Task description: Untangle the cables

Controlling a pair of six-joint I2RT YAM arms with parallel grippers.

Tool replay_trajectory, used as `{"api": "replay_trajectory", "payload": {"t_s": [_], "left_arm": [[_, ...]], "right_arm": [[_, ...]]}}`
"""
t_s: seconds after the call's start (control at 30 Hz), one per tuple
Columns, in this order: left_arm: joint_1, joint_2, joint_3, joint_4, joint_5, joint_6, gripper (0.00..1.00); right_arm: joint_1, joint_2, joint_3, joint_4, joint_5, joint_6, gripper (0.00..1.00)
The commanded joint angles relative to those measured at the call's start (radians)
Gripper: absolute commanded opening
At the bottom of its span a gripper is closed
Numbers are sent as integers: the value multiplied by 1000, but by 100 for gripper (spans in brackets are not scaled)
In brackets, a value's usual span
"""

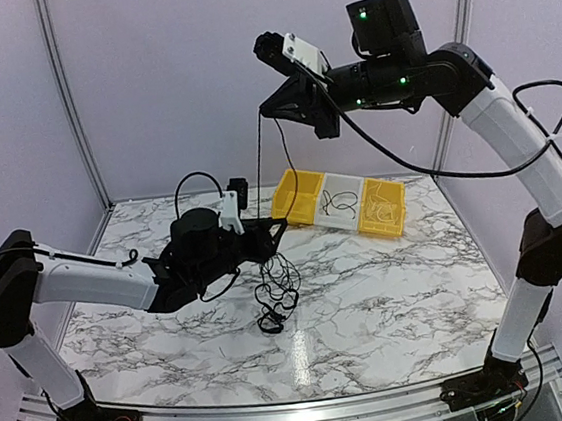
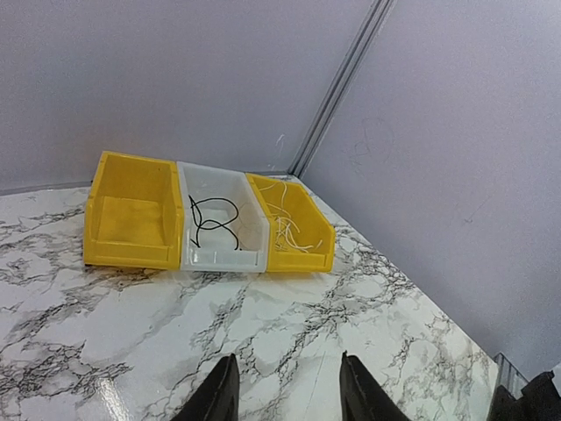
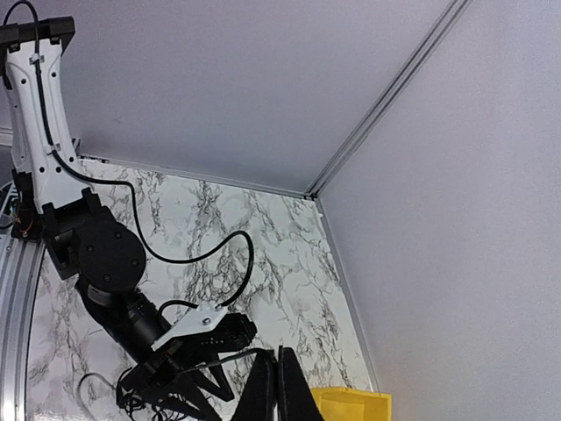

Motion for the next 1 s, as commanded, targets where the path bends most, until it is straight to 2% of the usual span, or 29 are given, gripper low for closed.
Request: {"api": "replay_trajectory", "payload": {"t_s": [0.0, 0.1, 0.2, 0.4, 0.57, 0.97], "left_arm": [[15, 65, -127, -252, -16, 13, 48], [4, 9, -137, -245, -19, 41, 55], [-28, -94, -115, -235, -81, 111, 61], [-44, -228, -73, -260, -135, 181, 66], [-44, -304, -106, -326, -151, 180, 66], [-44, -479, -176, -405, -206, 60, 69]], "right_arm": [[-11, -123, 82, 557, 65, 40, 0], [-21, -125, 68, 603, 145, -22, 0], [-73, -128, -4, 557, 160, -19, 0], [-188, -213, -341, 637, 130, 97, 0], [-260, -178, -349, 614, 113, 132, 0], [-432, -109, -454, 654, 77, 168, 0]]}}
